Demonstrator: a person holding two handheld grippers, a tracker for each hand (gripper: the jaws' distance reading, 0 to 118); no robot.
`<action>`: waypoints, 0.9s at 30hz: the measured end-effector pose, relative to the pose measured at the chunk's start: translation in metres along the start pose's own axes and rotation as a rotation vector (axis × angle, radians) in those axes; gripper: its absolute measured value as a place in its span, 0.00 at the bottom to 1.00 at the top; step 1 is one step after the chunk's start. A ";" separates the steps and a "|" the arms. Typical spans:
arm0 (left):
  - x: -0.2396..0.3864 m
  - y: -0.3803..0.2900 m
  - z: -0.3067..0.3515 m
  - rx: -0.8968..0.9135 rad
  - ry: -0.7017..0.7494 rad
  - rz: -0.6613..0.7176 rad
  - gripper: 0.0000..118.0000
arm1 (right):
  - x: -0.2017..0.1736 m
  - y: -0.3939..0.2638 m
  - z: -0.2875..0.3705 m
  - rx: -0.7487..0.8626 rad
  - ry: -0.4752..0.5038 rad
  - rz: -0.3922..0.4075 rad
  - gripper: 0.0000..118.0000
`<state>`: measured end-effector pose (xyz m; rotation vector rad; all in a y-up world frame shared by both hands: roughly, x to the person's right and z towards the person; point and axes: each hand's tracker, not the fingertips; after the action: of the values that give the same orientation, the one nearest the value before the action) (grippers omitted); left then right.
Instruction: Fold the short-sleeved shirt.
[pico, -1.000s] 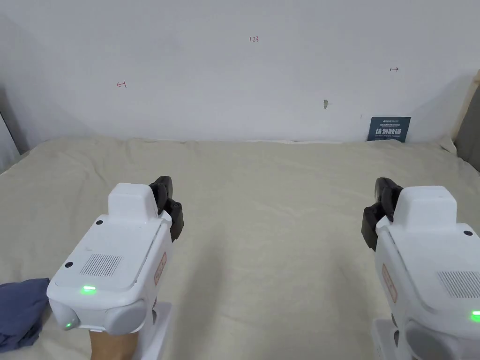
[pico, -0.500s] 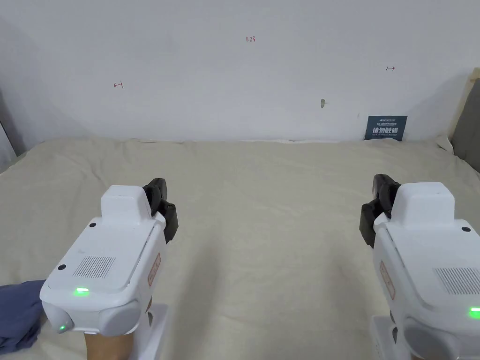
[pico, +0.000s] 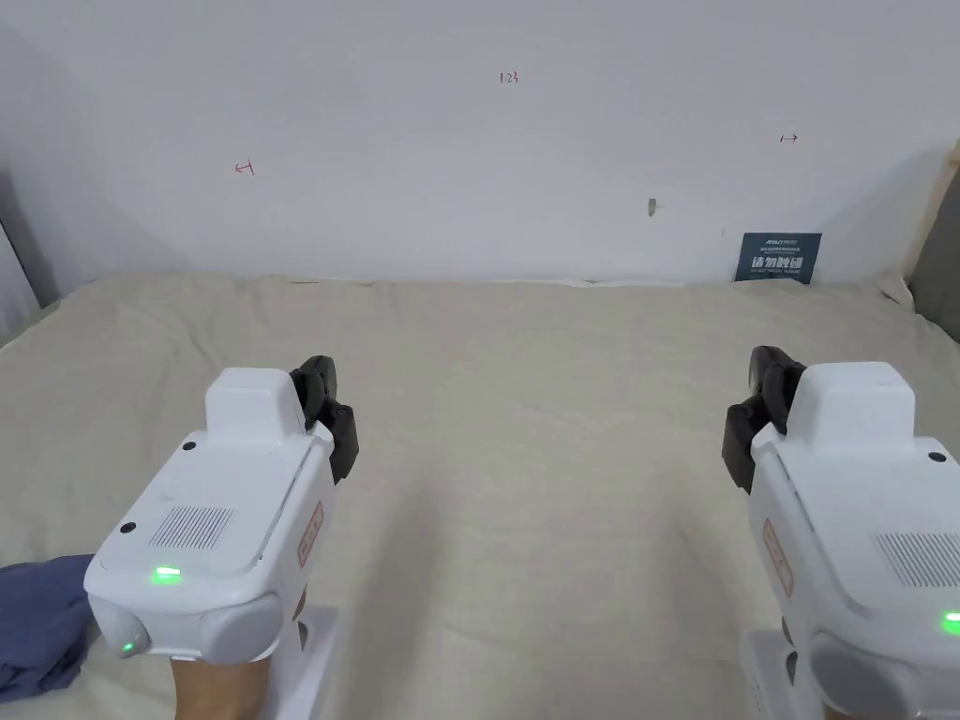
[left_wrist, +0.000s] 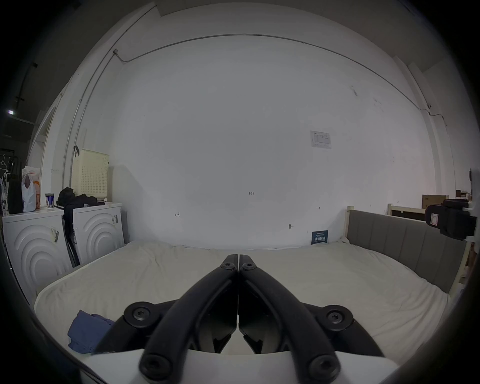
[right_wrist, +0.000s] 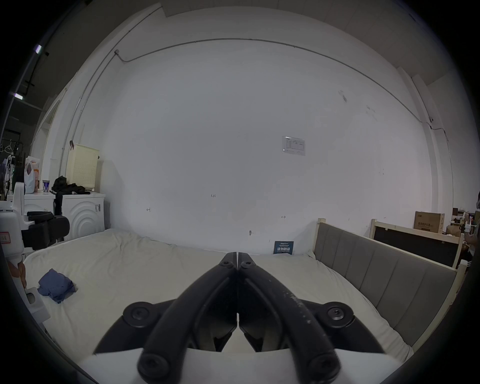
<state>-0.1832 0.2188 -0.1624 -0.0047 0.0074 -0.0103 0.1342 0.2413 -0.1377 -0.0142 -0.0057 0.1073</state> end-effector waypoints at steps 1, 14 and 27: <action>0.000 0.000 0.000 0.000 0.001 0.002 0.00 | 0.000 0.000 0.000 0.000 -0.001 -0.001 0.01; -0.001 -0.001 0.000 0.007 0.012 0.012 0.06 | 0.000 -0.001 -0.001 -0.015 -0.007 0.003 0.09; 0.001 -0.007 -0.003 -0.018 0.031 -0.002 1.00 | 0.000 -0.006 -0.004 -0.021 -0.018 -0.017 1.00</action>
<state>-0.1822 0.2122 -0.1652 -0.0228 0.0380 -0.0127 0.1351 0.2356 -0.1415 -0.0344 -0.0249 0.0898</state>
